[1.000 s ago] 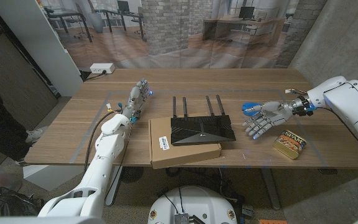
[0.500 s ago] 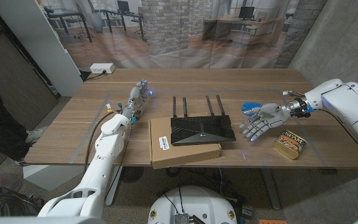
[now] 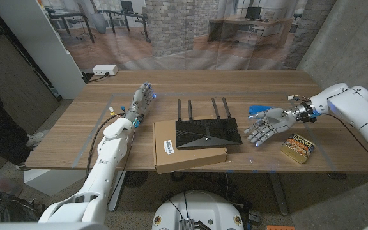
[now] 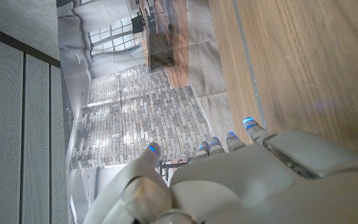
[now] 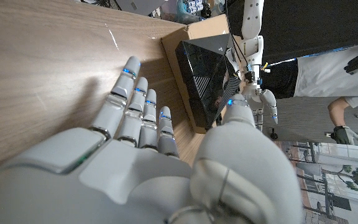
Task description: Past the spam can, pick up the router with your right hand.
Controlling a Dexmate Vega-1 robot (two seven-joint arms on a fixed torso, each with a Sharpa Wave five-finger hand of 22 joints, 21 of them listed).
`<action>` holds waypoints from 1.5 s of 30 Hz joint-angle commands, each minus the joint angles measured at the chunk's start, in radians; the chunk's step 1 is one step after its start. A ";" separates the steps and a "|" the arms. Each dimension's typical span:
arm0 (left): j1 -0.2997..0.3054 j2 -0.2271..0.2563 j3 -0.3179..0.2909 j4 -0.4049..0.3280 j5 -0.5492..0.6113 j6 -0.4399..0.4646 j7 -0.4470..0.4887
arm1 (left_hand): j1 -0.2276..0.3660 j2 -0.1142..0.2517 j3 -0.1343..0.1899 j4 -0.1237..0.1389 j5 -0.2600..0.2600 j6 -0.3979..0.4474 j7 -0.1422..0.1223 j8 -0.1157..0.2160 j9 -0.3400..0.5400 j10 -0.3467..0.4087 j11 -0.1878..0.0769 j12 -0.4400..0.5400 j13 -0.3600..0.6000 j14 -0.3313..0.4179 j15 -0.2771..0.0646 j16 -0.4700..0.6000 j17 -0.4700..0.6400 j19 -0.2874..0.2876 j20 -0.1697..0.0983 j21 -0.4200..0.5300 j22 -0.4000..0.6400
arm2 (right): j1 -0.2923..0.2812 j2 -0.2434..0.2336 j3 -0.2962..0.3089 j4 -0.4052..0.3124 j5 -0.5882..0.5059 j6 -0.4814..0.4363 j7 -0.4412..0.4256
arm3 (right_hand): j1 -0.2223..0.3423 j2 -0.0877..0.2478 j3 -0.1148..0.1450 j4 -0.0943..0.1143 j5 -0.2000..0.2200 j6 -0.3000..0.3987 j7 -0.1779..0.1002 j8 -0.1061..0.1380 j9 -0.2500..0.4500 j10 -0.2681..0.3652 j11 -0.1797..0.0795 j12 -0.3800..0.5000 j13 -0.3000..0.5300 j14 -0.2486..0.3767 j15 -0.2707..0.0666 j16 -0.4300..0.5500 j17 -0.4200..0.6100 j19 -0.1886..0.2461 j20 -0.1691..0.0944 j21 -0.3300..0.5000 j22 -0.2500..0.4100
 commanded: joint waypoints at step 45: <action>-0.004 0.002 -0.014 0.009 0.001 0.000 -0.007 | 0.007 0.032 -0.004 -0.001 0.007 -0.043 0.009 0.003 0.003 -0.063 0.006 0.002 0.002 -0.137 0.010 0.003 0.003 -0.014 0.008 -0.010 0.003 | -0.031 0.053 -0.026 -0.115 -0.158 -0.064 0.000 | 0.029 -0.052 -0.054 0.010 0.062 0.057 0.068 0.010 0.010 0.055 -0.011 0.024 0.015 0.063 -0.018 0.012 0.013 0.035 -0.003 0.004 0.008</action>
